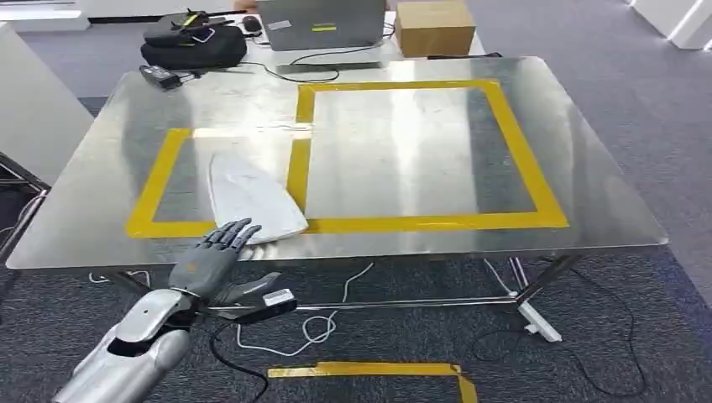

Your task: Take the parts from the cabinet and place them on the table.

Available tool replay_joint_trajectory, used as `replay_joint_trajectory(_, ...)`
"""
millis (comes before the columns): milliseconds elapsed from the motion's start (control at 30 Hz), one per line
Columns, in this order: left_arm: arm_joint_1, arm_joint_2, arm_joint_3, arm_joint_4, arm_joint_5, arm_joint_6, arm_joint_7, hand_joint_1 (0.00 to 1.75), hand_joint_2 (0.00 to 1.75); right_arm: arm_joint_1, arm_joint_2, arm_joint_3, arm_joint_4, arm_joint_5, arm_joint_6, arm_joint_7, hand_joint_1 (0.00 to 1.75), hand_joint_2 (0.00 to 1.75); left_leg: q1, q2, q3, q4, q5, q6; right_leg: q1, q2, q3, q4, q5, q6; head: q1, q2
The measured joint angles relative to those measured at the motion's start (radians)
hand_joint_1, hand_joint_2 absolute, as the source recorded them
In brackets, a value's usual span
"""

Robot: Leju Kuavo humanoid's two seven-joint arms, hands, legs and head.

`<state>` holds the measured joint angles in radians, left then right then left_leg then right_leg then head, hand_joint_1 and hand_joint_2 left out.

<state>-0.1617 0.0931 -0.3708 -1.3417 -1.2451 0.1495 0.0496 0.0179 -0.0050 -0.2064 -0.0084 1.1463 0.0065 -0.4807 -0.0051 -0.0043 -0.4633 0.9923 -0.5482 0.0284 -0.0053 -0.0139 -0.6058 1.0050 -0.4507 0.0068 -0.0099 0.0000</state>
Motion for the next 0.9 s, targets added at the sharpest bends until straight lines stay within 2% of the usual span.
replay_joint_trajectory(33,0.000,-0.001,0.001,-0.001,0.000,0.000,0.000,0.00,0.00,0.000,0.000,-0.001,0.000,0.003,0.000,0.000,0.00,0.00,-0.001,0.002,0.008,-0.019,0.004,-0.005,0.002,0.000,-0.004,0.000,0.007,0.006,0.002,0.000)
replay_joint_trajectory(67,0.002,-0.001,0.003,-0.001,0.000,0.000,0.000,0.00,0.00,0.000,0.000,-0.003,0.000,0.005,0.000,0.001,0.00,0.00,-0.005,0.001,0.000,-0.018,0.009,-0.006,0.000,-0.002,-0.004,-0.002,0.015,0.015,0.000,0.000)
replay_joint_trajectory(133,0.004,-0.001,0.008,-0.001,0.000,-0.001,0.001,0.00,0.00,0.000,0.000,-0.008,0.002,0.010,0.000,0.002,0.00,0.00,-0.008,0.001,-0.004,-0.021,0.021,0.000,-0.005,-0.002,-0.004,-0.009,0.030,0.030,-0.002,0.000)
replay_joint_trajectory(167,0.004,-0.001,0.008,-0.001,0.000,-0.002,0.001,0.00,0.00,0.000,-0.001,-0.008,0.003,0.012,0.000,0.002,0.00,0.00,0.003,0.004,-0.007,-0.040,0.040,0.006,-0.005,-0.001,-0.012,-0.004,0.023,0.034,-0.004,0.000)
replay_joint_trajectory(200,0.003,0.000,0.009,-0.001,-0.002,-0.003,0.001,0.00,0.00,0.002,-0.001,-0.010,0.004,0.013,0.000,0.004,0.00,0.00,0.001,0.005,-0.017,-0.039,0.050,0.011,-0.004,0.005,-0.026,0.016,-0.016,0.038,0.000,0.000)
replay_joint_trajectory(233,0.003,-0.001,0.010,-0.001,-0.003,-0.003,0.002,0.00,0.00,0.002,-0.001,-0.011,0.004,0.014,0.000,0.005,0.00,0.00,0.001,0.005,-0.032,-0.037,0.059,0.020,-0.006,0.010,-0.048,0.073,-0.078,0.041,0.000,0.000)
replay_joint_trajectory(267,0.006,-0.001,0.010,-0.001,-0.004,-0.004,0.003,0.00,0.00,0.000,-0.001,-0.015,0.004,0.014,0.000,0.007,0.00,0.00,0.000,0.005,-0.046,-0.035,0.069,0.018,-0.006,0.010,-0.069,0.152,-0.133,0.043,0.005,0.000)
replay_joint_trajectory(300,0.010,-0.001,0.010,-0.001,-0.009,-0.008,0.005,0.00,0.00,-0.001,-0.001,-0.017,0.004,0.016,0.000,0.008,0.00,0.00,-0.002,0.005,-0.059,-0.035,0.079,0.019,-0.007,0.010,-0.089,0.230,-0.173,0.046,0.003,0.000)
replay_joint_trajectory(333,0.014,-0.001,0.010,-0.001,-0.013,-0.010,0.008,0.00,0.00,-0.001,-0.001,-0.018,0.004,0.017,0.000,0.009,0.00,0.00,-0.004,0.005,-0.073,-0.034,0.089,0.018,-0.006,0.010,-0.097,0.284,-0.185,0.048,0.005,0.000)
replay_joint_trajectory(367,0.018,-0.001,0.010,-0.001,-0.015,-0.010,0.011,0.00,0.00,0.000,-0.001,-0.019,0.004,0.018,0.000,0.010,0.00,0.00,-0.004,0.005,-0.087,-0.032,0.098,0.017,-0.006,0.010,-0.084,0.291,-0.168,0.048,0.004,0.000)
replay_joint_trajectory(400,0.020,0.000,0.011,-0.001,-0.015,-0.010,0.011,0.00,0.00,0.000,-0.001,-0.023,0.004,0.020,0.000,0.010,0.00,0.00,-0.005,0.005,-0.100,-0.029,0.106,0.015,-0.006,0.010,-0.049,0.256,-0.132,0.048,0.004,0.000)
replay_joint_trajectory(433,0.021,0.000,0.012,-0.001,-0.015,-0.010,0.013,0.00,0.00,-0.001,-0.001,-0.024,0.004,0.020,0.000,0.010,0.00,0.00,-0.005,0.005,-0.110,-0.026,0.112,0.012,-0.007,0.010,-0.002,0.194,-0.098,0.046,0.003,0.000)
replay_joint_trajectory(467,0.022,0.000,0.015,-0.003,-0.015,-0.010,0.014,0.00,0.00,-0.001,-0.001,-0.025,0.004,0.021,0.000,0.010,0.00,0.00,-0.005,0.004,-0.121,-0.021,0.118,0.008,-0.007,0.011,0.065,0.099,-0.072,0.043,0.005,0.000)
replay_joint_trajectory(500,0.022,0.001,0.016,-0.006,-0.015,-0.010,0.015,0.00,0.00,-0.003,-0.001,-0.026,0.003,0.022,0.000,0.010,0.00,0.00,-0.004,0.003,-0.126,-0.013,0.123,0.003,-0.006,0.016,0.128,0.006,-0.085,0.040,0.004,0.000)
replay_joint_trajectory(533,0.023,0.003,0.018,-0.011,-0.016,-0.010,0.015,0.00,0.00,-0.005,-0.001,-0.028,0.003,0.024,0.000,0.011,0.00,0.00,-0.009,0.002,-0.136,-0.005,0.128,-0.003,-0.004,0.019,0.169,-0.048,-0.103,0.037,0.004,0.000)
replay_joint_trajectory(567,0.025,0.005,0.019,-0.012,-0.018,-0.010,0.016,0.00,0.00,-0.006,-0.001,-0.030,0.004,0.024,0.000,0.011,0.00,0.00,-0.009,0.002,-0.137,-0.005,0.134,-0.008,-0.003,0.019,0.160,-0.044,-0.102,0.033,0.001,0.000)
replay_joint_trajectory(600,0.029,0.009,0.022,-0.014,-0.019,-0.010,0.016,0.00,0.00,-0.004,-0.001,-0.033,0.004,0.026,0.000,0.011,0.00,0.00,-0.007,0.002,-0.138,-0.005,0.141,-0.013,0.000,0.019,0.145,-0.045,-0.100,0.028,0.005,0.000)
replay_joint_trajectory(633,0.034,0.011,0.025,-0.015,-0.021,-0.010,0.016,0.00,0.00,-0.003,-0.001,-0.035,0.004,0.026,0.000,0.012,0.00,0.00,-0.006,0.002,-0.138,-0.006,0.145,-0.017,0.002,0.019,0.144,-0.043,-0.097,0.022,0.003,0.000)
replay_joint_trajectory(667,0.048,0.019,0.031,-0.015,-0.021,-0.007,0.016,0.00,0.00,-0.001,0.002,-0.038,0.006,0.028,0.000,0.011,0.00,0.00,-0.006,0.001,-0.144,-0.003,0.149,-0.024,-0.007,0.012,0.134,-0.051,-0.082,0.003,0.008,0.000)
replay_joint_trajectory(700,0.062,0.023,0.035,-0.016,-0.021,-0.003,0.012,0.00,0.00,-0.001,0.000,-0.041,0.006,0.031,0.000,0.014,0.00,0.00,-0.004,0.001,-0.154,0.011,0.112,-0.032,-0.006,0.010,0.126,-0.051,-0.072,-0.007,0.007,0.000)
replay_joint_trajectory(733,0.078,0.031,0.040,-0.016,-0.021,0.000,0.008,0.00,0.00,0.001,-0.002,-0.042,0.006,0.031,-0.002,0.014,0.00,0.00,-0.001,0.002,-0.167,0.057,0.047,-0.039,-0.006,0.010,0.113,-0.051,-0.063,-0.015,0.001,0.000)
replay_joint_trajectory(767,0.094,0.039,0.045,-0.016,-0.021,0.004,0.003,0.00,0.00,0.002,-0.002,-0.043,0.006,0.032,-0.002,0.014,0.00,0.00,0.003,0.002,-0.185,0.133,-0.022,-0.046,-0.006,0.009,0.108,-0.050,-0.052,-0.015,-0.002,0.000)
replay_joint_trajectory(800,0.113,0.043,0.054,-0.016,-0.019,0.011,0.000,0.00,0.00,0.003,-0.002,-0.047,0.006,0.032,-0.003,0.014,0.00,0.00,0.005,0.002,-0.201,0.208,-0.068,-0.050,-0.004,0.009,0.096,-0.048,-0.041,-0.016,0.000,0.000)
replay_joint_trajectory(833,0.134,0.045,0.062,-0.016,-0.011,0.018,-0.007,0.00,0.00,0.004,-0.002,-0.051,0.006,0.032,-0.003,0.014,0.00,0.00,0.007,0.002,-0.210,0.273,-0.087,-0.054,-0.004,0.009,0.080,-0.046,-0.031,-0.015,-0.002,0.000)
replay_joint_trajectory(867,0.154,0.048,0.067,-0.015,-0.009,0.024,-0.011,0.00,0.00,0.006,-0.002,-0.053,0.006,0.032,-0.004,0.015,0.00,0.00,0.008,0.002,-0.202,0.295,-0.074,-0.056,-0.004,0.008,0.066,-0.043,-0.023,-0.013,-0.001,0.000)
replay_joint_trajectory(900,0.170,0.051,0.071,-0.015,-0.007,0.030,-0.016,0.00,0.00,0.008,-0.002,-0.056,0.006,0.032,-0.005,0.016,0.00,0.00,0.010,0.002,-0.177,0.277,-0.044,-0.056,-0.004,0.006,0.053,-0.038,-0.016,-0.012,-0.001,0.000)
